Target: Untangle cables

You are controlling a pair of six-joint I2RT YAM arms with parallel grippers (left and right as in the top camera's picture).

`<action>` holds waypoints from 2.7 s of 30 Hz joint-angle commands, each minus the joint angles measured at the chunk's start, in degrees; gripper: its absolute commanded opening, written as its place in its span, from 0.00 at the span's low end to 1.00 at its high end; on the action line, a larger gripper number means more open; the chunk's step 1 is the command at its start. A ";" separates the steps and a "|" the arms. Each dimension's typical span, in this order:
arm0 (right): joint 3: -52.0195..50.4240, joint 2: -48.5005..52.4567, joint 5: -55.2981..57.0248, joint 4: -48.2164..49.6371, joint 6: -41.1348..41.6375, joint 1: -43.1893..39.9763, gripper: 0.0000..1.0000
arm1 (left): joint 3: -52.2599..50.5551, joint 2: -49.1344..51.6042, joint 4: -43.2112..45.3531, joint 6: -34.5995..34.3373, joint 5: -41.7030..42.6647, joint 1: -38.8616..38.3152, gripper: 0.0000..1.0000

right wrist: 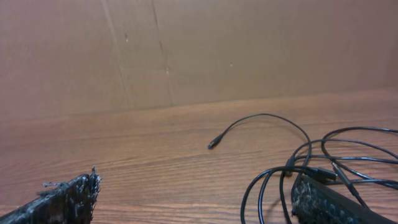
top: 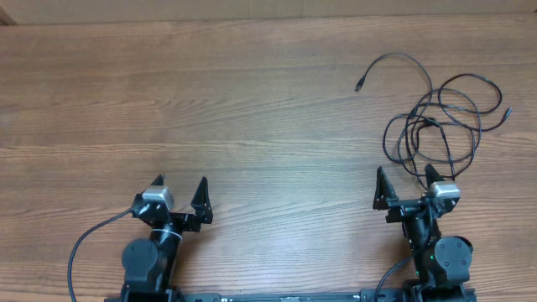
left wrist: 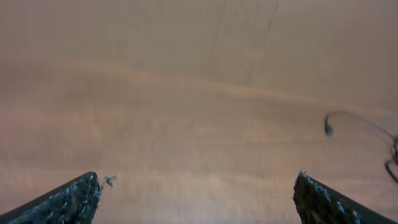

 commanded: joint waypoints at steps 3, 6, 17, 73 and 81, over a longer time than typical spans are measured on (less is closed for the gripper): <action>-0.61 -0.42 -0.31 0.39 -0.44 0.17 1.00 | -0.22 -2.69 -0.79 9.92 -1.22 -0.31 1.00; -0.61 -0.42 -0.31 0.39 -0.44 0.17 1.00 | -0.22 -2.67 -0.83 16.20 -1.27 -0.33 1.00; -0.61 -0.42 -0.31 0.39 -0.44 0.17 1.00 | -0.22 -2.69 -0.74 20.74 -1.68 -0.28 1.00; -0.61 -0.42 -0.31 0.39 -0.44 0.17 1.00 | -0.20 -2.58 -0.76 20.74 -1.68 2.32 1.00; -0.61 -0.42 -0.31 0.39 -0.44 0.17 1.00 | -0.20 -2.58 -0.76 20.74 -1.70 2.32 1.00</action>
